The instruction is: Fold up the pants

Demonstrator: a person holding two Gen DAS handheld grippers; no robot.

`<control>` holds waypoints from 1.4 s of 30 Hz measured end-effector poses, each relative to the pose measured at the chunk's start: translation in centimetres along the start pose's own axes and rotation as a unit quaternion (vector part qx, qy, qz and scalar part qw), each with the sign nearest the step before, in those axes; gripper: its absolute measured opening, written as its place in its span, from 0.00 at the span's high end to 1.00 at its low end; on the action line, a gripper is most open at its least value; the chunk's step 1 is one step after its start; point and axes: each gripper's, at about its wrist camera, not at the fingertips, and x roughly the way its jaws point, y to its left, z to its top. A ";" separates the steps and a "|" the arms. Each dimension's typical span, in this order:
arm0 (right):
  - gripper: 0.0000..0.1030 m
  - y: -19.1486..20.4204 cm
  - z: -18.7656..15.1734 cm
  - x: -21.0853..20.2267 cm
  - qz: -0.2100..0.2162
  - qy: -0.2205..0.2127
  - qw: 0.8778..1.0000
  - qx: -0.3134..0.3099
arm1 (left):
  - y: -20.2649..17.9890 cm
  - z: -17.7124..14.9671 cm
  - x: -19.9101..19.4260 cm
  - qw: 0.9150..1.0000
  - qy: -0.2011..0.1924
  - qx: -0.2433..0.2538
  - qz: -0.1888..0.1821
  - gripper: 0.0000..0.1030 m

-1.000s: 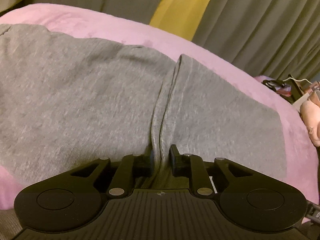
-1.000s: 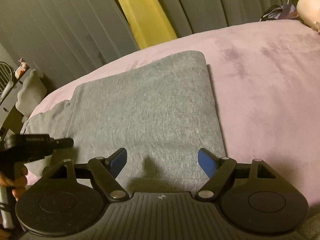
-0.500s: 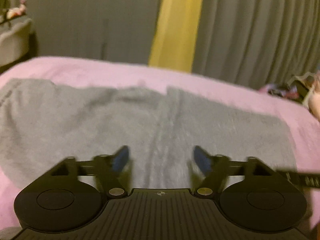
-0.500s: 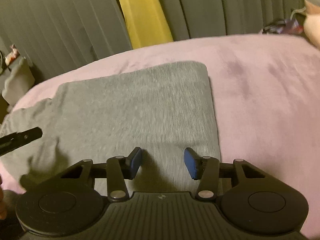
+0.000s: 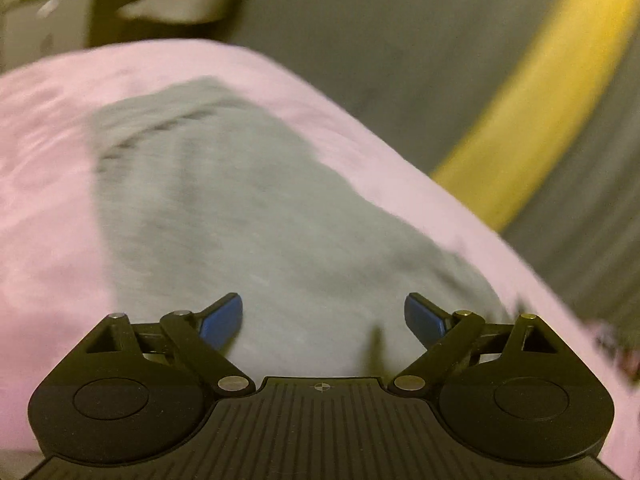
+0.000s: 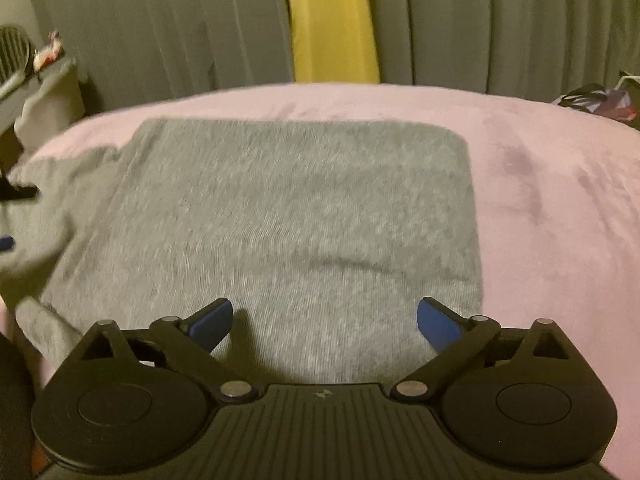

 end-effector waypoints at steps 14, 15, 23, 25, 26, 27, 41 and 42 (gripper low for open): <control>0.04 0.8 -0.2 0.9 -0.023 -0.011 0.999 -0.027 | 13.5 4.2 1.5 0.986 -0.013 -0.164 0.004 0.07; 0.03 0.7 -0.1 0.9 -0.022 -0.011 0.999 -0.026 | 13.5 4.3 2.2 0.987 -0.011 -0.159 0.001 0.07; 0.03 0.6 0.0 1.4 -0.020 -0.015 0.999 -0.026 | 15.5 5.2 4.8 0.978 -0.029 -0.194 -0.068 0.07; 0.03 0.6 0.0 1.5 -0.020 -0.015 0.999 -0.025 | 16.1 5.7 5.5 0.976 -0.029 -0.201 -0.085 0.07; 0.03 0.6 0.0 1.5 -0.020 -0.015 0.999 -0.025 | 16.2 6.0 5.8 0.976 -0.028 -0.198 -0.089 0.09; 0.03 0.6 0.1 1.5 -0.019 -0.015 0.999 -0.026 | 16.1 6.2 6.0 0.976 -0.028 -0.193 -0.094 0.17; 0.03 0.6 0.0 1.6 -0.018 -0.024 0.999 -0.022 | 17.1 5.3 7.5 0.958 -0.053 -0.239 -0.149 0.30; 0.03 0.7 0.0 1.6 -0.018 -0.025 0.999 -0.023 | 16.7 5.7 7.9 0.959 -0.053 -0.234 -0.148 0.26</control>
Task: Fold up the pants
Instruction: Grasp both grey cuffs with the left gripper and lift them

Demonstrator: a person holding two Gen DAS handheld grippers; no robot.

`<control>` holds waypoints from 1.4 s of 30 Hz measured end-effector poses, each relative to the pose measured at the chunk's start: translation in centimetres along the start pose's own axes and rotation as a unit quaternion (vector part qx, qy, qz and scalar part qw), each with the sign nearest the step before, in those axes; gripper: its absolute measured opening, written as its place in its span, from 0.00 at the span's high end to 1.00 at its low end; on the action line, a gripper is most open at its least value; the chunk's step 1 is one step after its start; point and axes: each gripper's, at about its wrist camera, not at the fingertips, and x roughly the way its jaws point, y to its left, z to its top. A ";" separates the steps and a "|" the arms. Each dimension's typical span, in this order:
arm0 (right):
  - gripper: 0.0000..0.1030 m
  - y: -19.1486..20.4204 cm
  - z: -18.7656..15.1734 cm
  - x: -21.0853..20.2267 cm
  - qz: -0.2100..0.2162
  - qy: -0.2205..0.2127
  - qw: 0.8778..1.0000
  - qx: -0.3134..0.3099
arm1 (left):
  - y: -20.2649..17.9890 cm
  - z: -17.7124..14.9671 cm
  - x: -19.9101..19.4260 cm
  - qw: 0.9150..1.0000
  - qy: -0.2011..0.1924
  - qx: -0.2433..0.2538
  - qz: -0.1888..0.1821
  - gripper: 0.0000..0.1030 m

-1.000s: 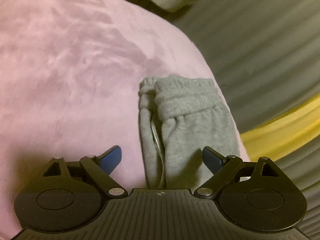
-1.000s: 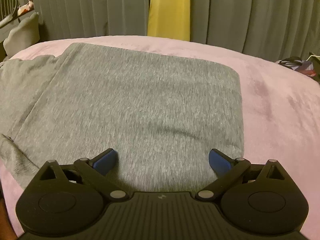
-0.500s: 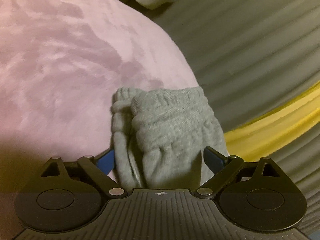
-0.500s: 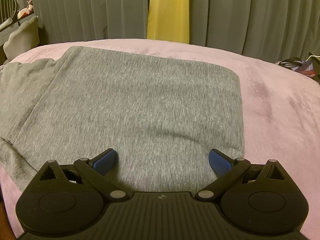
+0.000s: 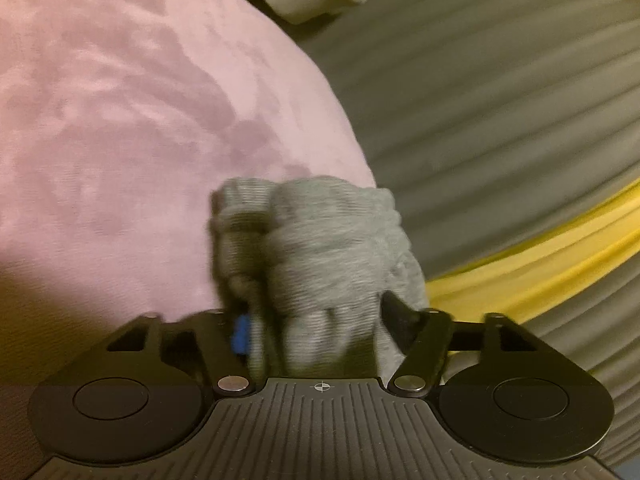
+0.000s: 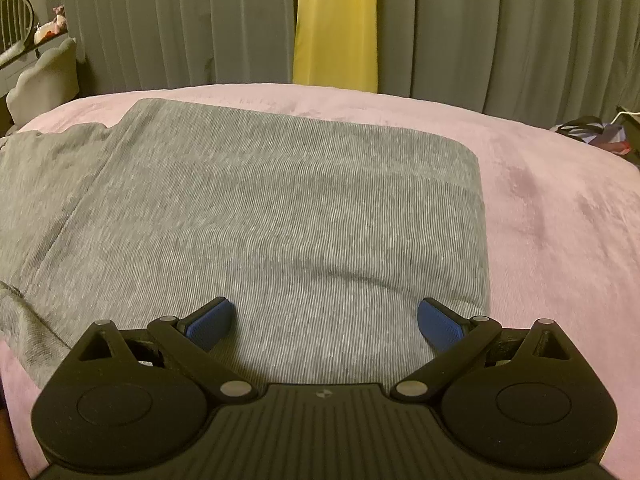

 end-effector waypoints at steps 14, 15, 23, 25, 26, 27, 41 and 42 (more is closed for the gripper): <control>0.04 -2.0 0.3 -0.6 0.040 -0.013 0.997 0.061 | -11.0 -4.9 -4.1 0.968 -0.050 0.247 -0.015 0.77; 0.04 -2.4 0.3 -0.7 0.048 -0.016 0.996 0.074 | -12.1 -5.8 -4.5 0.962 -0.052 0.267 -0.024 0.77; 0.04 -4.2 0.4 -1.3 0.086 -0.026 0.986 0.139 | -19.2 -15.2 -5.7 0.890 -0.025 0.449 -0.075 0.77; 0.04 -4.6 0.5 -1.4 0.094 -0.027 0.983 0.152 | -20.2 -17.8 -5.6 0.876 -0.005 0.475 -0.086 0.77; 0.04 -4.8 0.5 -1.4 0.099 -0.028 0.982 0.161 | -20.6 -19.1 -5.6 0.870 0.002 0.486 -0.088 0.77; 0.04 -5.1 0.5 -1.6 0.104 -0.029 0.979 0.170 | -20.7 -20.2 -5.4 0.863 0.011 0.497 -0.093 0.77; 0.04 -8.2 0.1 -1.9 0.178 -0.030 0.940 0.290 | -21.8 -32.0 -7.9 0.761 0.069 0.637 -0.099 0.76; 0.04 -8.3 0.1 -1.8 0.181 -0.030 0.939 0.293 | -21.7 -32.8 -8.1 0.753 0.075 0.646 -0.101 0.75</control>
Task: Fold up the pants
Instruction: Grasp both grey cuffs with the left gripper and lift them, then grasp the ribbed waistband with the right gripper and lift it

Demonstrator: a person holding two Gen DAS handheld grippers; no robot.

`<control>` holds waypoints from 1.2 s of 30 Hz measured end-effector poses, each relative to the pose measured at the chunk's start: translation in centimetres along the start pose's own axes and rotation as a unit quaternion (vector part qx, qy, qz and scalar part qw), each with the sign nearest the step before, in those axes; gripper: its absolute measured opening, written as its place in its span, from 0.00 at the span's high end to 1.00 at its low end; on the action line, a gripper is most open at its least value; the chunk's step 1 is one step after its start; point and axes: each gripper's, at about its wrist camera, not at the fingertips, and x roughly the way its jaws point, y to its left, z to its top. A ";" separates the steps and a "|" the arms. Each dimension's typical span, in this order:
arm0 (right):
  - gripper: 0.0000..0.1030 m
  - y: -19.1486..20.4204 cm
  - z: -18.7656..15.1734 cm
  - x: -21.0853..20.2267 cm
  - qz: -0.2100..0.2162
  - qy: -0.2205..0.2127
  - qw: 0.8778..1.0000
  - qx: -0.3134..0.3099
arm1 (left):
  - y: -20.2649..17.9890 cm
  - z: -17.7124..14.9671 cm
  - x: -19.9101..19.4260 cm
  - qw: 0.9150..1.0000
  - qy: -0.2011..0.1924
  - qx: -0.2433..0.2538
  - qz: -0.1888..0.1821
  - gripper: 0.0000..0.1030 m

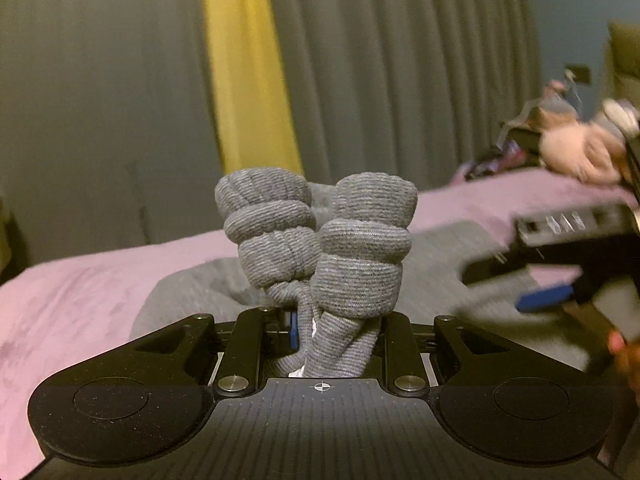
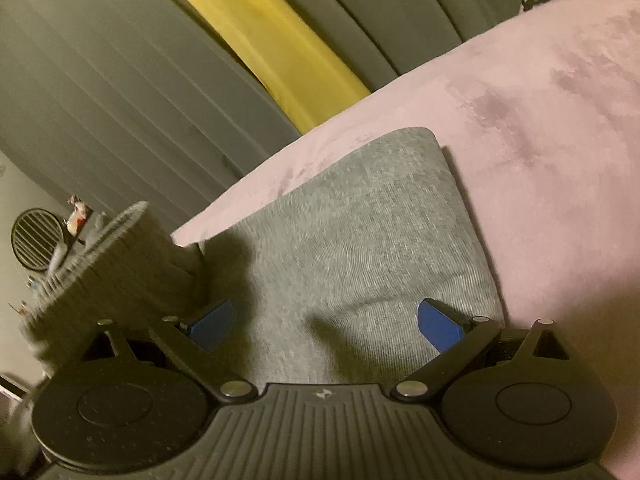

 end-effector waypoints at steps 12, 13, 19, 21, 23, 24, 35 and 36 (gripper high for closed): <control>0.04 -0.7 0.0 -0.3 0.040 0.016 0.999 0.028 | -2.1 -0.9 -0.7 0.991 0.122 -0.008 -0.063 0.07; 0.04 -0.7 -0.1 -0.2 0.049 0.020 0.998 0.033 | -1.4 -0.9 -1.2 0.989 0.124 -0.029 -0.070 0.07; 0.04 -0.7 -0.2 0.4 0.097 0.046 0.992 0.060 | 5.1 -0.3 -3.5 0.984 0.087 -0.142 0.064 0.05; 0.04 -0.3 -0.2 0.2 0.113 0.047 0.991 0.049 | 7.8 -0.5 -3.5 0.972 0.073 -0.181 0.130 0.05; 0.04 0.0 -0.4 0.8 0.131 0.077 0.987 0.054 | 9.9 -1.3 -3.5 0.960 0.066 -0.213 0.172 0.05; 0.04 0.2 -0.6 1.5 0.123 0.095 0.986 0.053 | 10.8 -2.0 -3.4 0.954 0.063 -0.228 0.184 0.05; 0.17 2.8 -1.3 5.1 0.114 0.164 0.979 0.039 | 12.0 -3.6 -1.6 0.928 0.060 -0.322 0.176 0.05; 0.34 2.8 -1.4 5.5 0.115 0.173 0.977 0.049 | 12.3 -3.5 -1.7 0.926 0.051 -0.329 0.177 0.05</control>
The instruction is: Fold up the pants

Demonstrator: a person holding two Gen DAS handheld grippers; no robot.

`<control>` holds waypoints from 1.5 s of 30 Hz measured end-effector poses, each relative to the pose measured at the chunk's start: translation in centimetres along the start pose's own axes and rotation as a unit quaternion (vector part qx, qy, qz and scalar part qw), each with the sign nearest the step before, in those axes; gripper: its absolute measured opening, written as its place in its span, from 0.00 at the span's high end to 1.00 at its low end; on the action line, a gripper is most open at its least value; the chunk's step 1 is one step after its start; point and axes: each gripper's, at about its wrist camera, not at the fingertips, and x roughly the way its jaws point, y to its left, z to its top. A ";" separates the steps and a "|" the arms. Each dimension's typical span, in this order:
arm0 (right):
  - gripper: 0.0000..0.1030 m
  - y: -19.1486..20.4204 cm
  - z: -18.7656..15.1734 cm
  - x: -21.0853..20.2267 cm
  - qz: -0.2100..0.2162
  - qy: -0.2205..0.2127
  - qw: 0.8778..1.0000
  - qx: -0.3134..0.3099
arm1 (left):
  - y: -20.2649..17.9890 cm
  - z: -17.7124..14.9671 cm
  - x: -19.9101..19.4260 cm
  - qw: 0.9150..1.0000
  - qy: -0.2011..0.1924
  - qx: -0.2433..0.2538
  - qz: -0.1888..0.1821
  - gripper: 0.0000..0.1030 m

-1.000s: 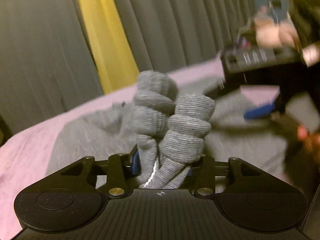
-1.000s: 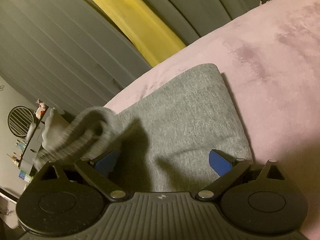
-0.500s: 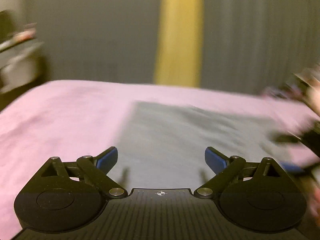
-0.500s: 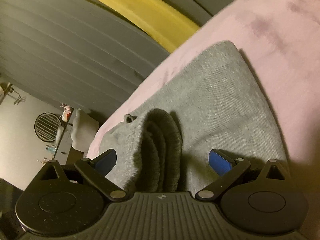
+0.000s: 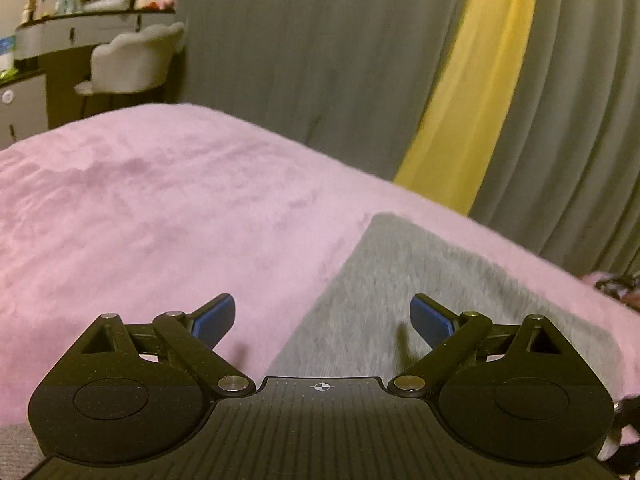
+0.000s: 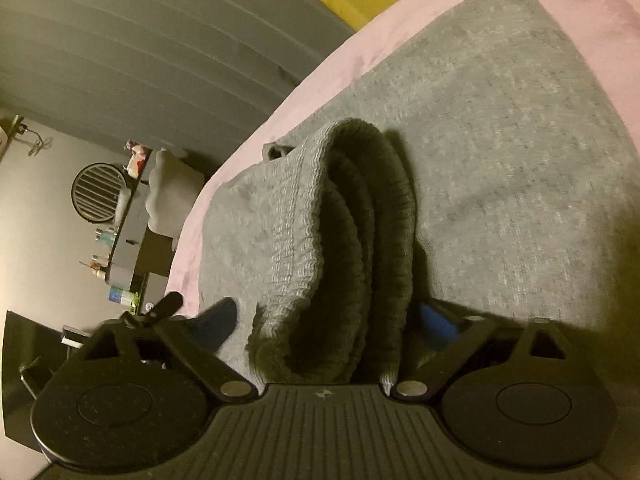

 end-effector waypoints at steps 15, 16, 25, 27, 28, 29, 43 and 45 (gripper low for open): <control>0.57 4.0 0.4 4.1 -0.030 0.015 0.999 -0.005 | 2.8 0.5 -0.1 0.996 -0.018 -0.088 -0.001 0.05; 0.60 4.9 0.5 3.8 -0.036 0.006 0.999 -0.016 | 2.9 0.5 -0.3 0.995 -0.025 -0.092 -0.002 0.05; 0.65 15.4 4.1 1.0 0.050 -0.069 0.994 -0.075 | 3.9 0.5 -2.4 0.989 -0.077 -0.096 -0.076 0.05; 0.65 16.9 4.7 0.7 0.062 -0.077 0.992 -0.076 | 4.2 0.5 -2.6 0.988 -0.084 -0.102 -0.078 0.05; 0.65 17.3 4.8 0.5 0.065 -0.080 0.992 -0.076 | 4.3 0.6 -2.4 0.988 -0.077 -0.105 -0.079 0.05; 0.65 17.6 4.8 0.3 0.067 -0.083 0.991 -0.078 | 4.4 0.6 -2.2 0.989 -0.069 -0.109 -0.079 0.05; 0.65 11.1 3.7 -3.2 -0.003 -0.101 0.994 -0.042 | 4.0 0.4 0.2 0.993 0.014 -0.109 -0.053 0.05; 0.65 10.3 3.5 -3.6 -0.011 -0.105 0.994 -0.037 | 3.6 0.3 0.2 0.993 0.022 -0.095 -0.062 0.05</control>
